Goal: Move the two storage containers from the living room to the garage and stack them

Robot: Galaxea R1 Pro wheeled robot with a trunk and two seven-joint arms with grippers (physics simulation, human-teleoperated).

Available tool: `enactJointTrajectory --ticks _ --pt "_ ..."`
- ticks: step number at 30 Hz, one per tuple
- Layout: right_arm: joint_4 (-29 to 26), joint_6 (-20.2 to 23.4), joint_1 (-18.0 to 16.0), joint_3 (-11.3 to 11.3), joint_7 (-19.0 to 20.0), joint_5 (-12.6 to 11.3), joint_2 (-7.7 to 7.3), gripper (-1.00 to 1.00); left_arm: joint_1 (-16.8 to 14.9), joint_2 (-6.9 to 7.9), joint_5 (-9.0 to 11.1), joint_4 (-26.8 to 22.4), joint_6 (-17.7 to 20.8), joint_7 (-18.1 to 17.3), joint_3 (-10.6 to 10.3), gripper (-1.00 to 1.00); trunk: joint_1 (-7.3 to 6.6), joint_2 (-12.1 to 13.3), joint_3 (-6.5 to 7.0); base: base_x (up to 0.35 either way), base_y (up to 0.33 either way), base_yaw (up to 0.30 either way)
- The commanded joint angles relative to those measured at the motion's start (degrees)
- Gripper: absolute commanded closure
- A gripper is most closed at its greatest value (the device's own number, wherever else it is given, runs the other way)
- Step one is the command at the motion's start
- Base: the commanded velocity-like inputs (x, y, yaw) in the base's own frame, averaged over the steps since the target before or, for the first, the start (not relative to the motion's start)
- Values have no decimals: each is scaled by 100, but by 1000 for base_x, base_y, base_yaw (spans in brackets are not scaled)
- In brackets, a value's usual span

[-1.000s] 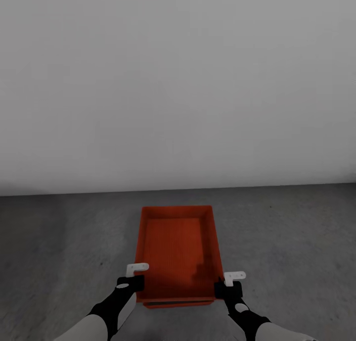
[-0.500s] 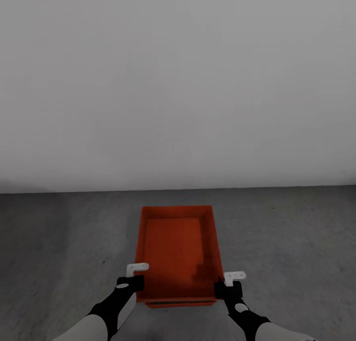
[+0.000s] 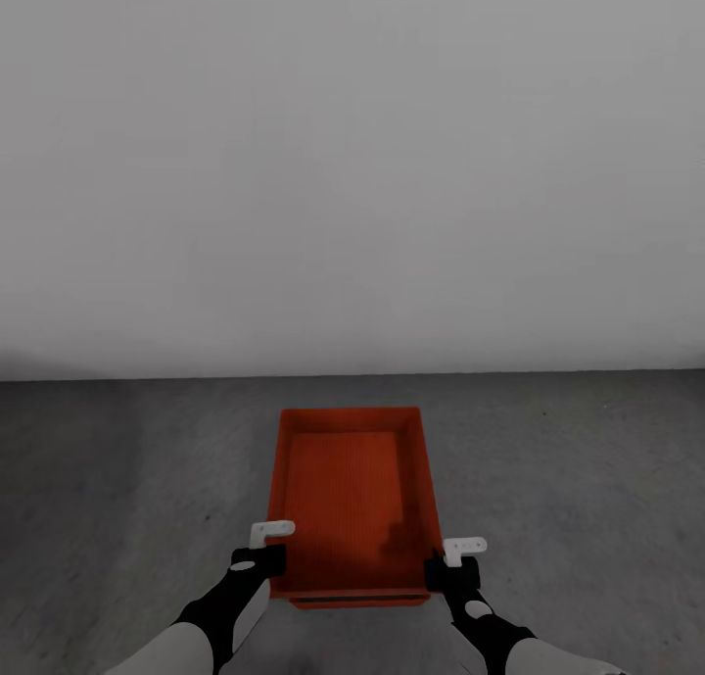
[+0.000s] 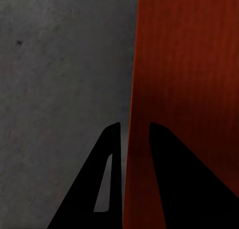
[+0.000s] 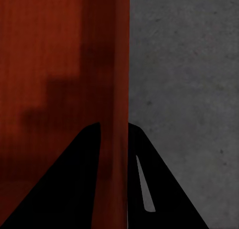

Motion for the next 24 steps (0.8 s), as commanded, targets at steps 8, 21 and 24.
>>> enactJointTrajectory --ticks 8,21,24 --pt "12 -48 -5 -406 -92 -169 -5 100 -1 8 41 -25 35 57 24 100 0 -2 -4 0 0 0" --pt "12 -48 -5 -412 -92 -172 -6 100 -1 3 41 -25 35 57 24 100 0 -2 -4 0 0 0" --pt "12 -48 -5 -413 -92 -172 -11 100 -1 6 41 -25 35 57 24 100 0 -2 -4 0 0 0"
